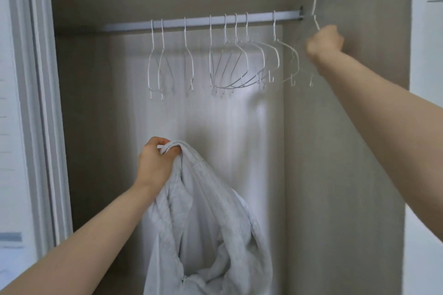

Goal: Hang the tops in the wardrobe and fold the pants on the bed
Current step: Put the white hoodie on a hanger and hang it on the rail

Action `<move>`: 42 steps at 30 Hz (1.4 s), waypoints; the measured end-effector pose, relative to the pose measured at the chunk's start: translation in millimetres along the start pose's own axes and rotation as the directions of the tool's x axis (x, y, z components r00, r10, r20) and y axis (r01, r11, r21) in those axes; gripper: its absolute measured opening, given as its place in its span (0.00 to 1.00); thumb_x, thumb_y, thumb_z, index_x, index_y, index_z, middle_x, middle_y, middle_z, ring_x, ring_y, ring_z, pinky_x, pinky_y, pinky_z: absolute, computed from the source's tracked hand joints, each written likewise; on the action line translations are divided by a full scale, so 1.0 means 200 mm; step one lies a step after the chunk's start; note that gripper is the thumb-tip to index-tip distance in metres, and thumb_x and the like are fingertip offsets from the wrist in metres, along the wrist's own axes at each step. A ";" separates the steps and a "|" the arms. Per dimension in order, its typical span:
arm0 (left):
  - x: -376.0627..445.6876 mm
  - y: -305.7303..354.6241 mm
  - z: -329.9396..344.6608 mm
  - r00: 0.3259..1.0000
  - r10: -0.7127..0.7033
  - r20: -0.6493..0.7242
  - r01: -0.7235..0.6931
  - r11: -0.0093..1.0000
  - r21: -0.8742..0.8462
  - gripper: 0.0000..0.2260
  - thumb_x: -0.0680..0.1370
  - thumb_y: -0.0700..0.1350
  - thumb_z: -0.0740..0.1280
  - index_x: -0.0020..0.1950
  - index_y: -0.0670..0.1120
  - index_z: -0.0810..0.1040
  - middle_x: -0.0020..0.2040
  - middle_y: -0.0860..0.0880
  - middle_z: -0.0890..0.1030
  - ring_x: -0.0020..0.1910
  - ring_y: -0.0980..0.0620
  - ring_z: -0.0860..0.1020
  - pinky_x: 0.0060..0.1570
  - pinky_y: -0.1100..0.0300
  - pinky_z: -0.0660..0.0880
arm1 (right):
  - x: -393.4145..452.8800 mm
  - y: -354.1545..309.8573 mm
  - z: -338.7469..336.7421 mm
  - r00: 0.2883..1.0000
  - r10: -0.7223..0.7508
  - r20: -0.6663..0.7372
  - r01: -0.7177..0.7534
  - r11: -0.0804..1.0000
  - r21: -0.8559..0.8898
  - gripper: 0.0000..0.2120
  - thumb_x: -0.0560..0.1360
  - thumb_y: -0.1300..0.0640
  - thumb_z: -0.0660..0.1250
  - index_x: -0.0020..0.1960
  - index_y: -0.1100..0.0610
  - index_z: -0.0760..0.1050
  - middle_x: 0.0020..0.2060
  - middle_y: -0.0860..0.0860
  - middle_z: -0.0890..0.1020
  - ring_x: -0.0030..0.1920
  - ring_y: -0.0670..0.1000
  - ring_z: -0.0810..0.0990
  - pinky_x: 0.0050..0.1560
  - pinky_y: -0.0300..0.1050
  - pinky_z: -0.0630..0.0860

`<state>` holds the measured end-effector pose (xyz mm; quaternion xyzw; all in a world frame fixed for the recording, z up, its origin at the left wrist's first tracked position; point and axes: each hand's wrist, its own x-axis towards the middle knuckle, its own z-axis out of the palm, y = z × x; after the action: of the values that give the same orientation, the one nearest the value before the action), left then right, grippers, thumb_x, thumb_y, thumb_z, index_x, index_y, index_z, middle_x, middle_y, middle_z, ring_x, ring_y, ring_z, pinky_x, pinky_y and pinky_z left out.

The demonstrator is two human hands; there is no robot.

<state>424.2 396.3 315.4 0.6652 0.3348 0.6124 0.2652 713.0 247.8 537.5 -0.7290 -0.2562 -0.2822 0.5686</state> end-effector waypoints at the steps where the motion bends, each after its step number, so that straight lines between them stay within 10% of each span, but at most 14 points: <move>1: -0.02 -0.01 -0.01 1.000 0.001 0.009 -0.001 1.000 0.008 0.07 0.77 0.44 0.70 0.52 0.43 0.77 0.43 0.51 0.78 0.42 0.57 0.75 0.39 0.68 0.68 | -0.04 0.03 -0.02 1.000 0.008 -0.007 -0.007 1.000 0.024 0.17 0.80 0.62 0.56 0.66 0.67 0.69 0.66 0.63 0.73 0.67 0.62 0.71 0.65 0.49 0.68; 16: -0.25 -0.14 -0.07 0.992 -0.077 0.100 0.061 0.986 0.158 0.10 0.76 0.44 0.70 0.55 0.42 0.77 0.49 0.46 0.79 0.47 0.48 0.75 0.47 0.58 0.68 | -0.89 0.43 -0.13 0.929 0.158 0.336 -0.260 0.922 0.287 0.16 0.74 0.63 0.59 0.59 0.68 0.75 0.52 0.62 0.80 0.49 0.57 0.76 0.52 0.49 0.73; 20: -0.26 -0.17 -0.10 0.992 -0.048 0.113 0.017 0.964 0.264 0.09 0.78 0.46 0.68 0.55 0.43 0.76 0.49 0.45 0.80 0.49 0.44 0.77 0.52 0.52 0.75 | -1.10 0.49 -0.13 0.869 0.167 0.466 -0.354 0.868 0.348 0.08 0.75 0.63 0.62 0.45 0.66 0.77 0.47 0.61 0.81 0.45 0.55 0.75 0.46 0.46 0.72; 23: -0.26 -0.22 -0.10 0.991 -0.015 0.135 -0.035 0.930 0.365 0.10 0.79 0.47 0.66 0.57 0.43 0.74 0.50 0.42 0.80 0.51 0.39 0.78 0.55 0.47 0.75 | -1.22 0.51 -0.20 0.758 0.184 0.626 -0.479 0.808 0.343 0.08 0.78 0.61 0.60 0.45 0.61 0.77 0.41 0.54 0.81 0.48 0.56 0.77 0.60 0.53 0.72; 29: -0.22 -0.35 -0.06 0.987 -0.115 0.114 0.064 0.924 0.378 0.09 0.79 0.47 0.66 0.55 0.44 0.73 0.48 0.43 0.78 0.50 0.38 0.77 0.53 0.49 0.74 | -1.33 0.52 -0.41 0.372 0.077 0.925 -0.714 0.661 0.233 0.13 0.82 0.55 0.54 0.51 0.57 0.76 0.38 0.54 0.81 0.46 0.56 0.82 0.52 0.70 0.74; 42: -0.21 -0.65 -0.10 0.919 0.040 0.392 -0.350 0.540 0.766 0.05 0.81 0.48 0.60 0.54 0.48 0.68 0.45 0.44 0.80 0.42 0.37 0.78 0.39 0.52 0.68 | -1.28 0.60 -0.46 0.101 -0.201 0.974 -0.686 0.695 0.215 0.16 0.70 0.54 0.63 0.54 0.60 0.79 0.35 0.60 0.77 0.36 0.55 0.78 0.52 0.69 0.73</move>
<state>388.3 445.0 191.0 0.8364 0.4546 0.2910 -0.0954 603.8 118.1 292.4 -0.5128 -0.4974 0.4774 0.5116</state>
